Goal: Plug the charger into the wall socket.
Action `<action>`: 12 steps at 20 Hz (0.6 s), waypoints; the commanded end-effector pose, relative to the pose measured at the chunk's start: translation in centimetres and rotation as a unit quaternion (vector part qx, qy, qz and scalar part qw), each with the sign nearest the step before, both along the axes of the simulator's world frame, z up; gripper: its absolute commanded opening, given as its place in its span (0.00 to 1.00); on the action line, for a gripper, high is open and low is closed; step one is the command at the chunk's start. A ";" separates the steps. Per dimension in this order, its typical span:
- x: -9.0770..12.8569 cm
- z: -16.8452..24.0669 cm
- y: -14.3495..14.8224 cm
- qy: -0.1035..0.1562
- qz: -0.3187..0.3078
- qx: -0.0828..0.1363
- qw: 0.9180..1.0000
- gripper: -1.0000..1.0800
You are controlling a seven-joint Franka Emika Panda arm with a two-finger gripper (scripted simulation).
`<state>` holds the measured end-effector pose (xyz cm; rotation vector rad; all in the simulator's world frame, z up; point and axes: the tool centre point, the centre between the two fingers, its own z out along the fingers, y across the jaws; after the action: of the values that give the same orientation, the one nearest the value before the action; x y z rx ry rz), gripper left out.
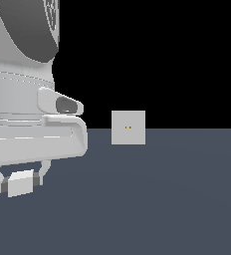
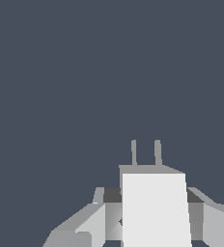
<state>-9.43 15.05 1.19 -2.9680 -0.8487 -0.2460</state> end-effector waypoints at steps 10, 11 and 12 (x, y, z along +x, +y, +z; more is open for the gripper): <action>0.3 0.2 -0.3 0.000 -0.004 0.000 1.000 0.00; 0.5 0.3 -0.5 0.000 -0.008 0.000 1.000 0.00; 0.8 0.5 -0.8 0.000 -0.012 0.000 1.000 0.00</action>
<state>-9.03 14.65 1.43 -2.9740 -0.8289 -0.2457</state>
